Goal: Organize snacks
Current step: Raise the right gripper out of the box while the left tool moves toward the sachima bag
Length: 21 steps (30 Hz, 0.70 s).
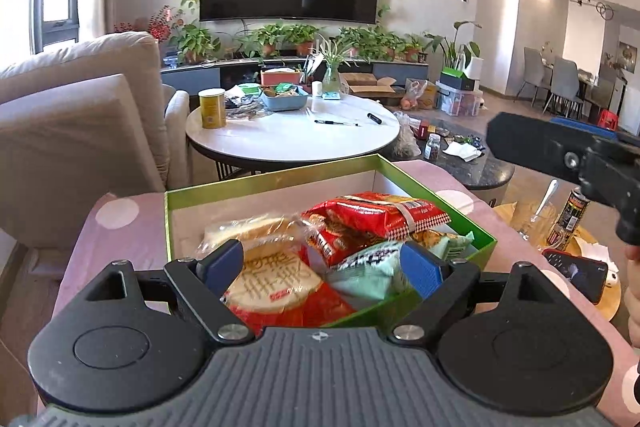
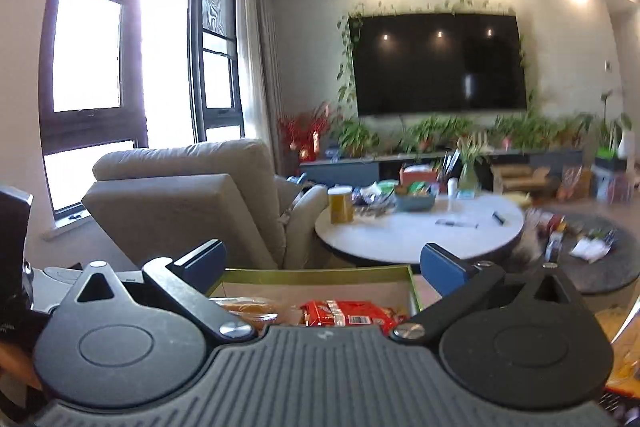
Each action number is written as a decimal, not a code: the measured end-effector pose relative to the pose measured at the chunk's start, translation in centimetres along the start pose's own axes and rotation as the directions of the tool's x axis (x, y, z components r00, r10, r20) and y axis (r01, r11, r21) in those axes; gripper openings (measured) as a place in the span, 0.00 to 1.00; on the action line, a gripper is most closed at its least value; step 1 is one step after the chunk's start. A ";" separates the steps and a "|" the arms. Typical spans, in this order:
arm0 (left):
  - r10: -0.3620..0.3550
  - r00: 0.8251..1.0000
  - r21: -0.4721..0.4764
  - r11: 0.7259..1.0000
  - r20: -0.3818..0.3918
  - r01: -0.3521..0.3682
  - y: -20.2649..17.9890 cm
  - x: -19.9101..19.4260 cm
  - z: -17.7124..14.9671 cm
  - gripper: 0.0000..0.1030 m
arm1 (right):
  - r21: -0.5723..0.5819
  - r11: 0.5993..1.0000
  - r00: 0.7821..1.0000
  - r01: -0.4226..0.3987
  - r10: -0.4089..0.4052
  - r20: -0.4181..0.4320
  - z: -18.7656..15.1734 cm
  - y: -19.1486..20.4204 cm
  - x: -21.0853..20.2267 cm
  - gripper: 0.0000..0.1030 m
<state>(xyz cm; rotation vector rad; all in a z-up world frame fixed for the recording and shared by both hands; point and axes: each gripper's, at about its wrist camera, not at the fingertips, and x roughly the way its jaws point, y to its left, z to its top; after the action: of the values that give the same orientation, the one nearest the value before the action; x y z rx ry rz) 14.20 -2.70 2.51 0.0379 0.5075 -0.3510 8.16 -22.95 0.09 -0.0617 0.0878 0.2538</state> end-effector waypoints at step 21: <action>0.100 0.993 -0.094 0.991 0.070 -0.093 3.2 -8.8 -4.7 0.88 | 0.126 0.987 0.979 0.103 -0.079 -0.188 -3.3 1.2 -2.8 0.58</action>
<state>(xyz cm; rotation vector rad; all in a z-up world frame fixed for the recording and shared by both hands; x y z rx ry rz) 5.93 3.67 2.49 -0.0383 0.4451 -0.2336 4.93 -22.75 -2.96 0.0457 0.2839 0.1493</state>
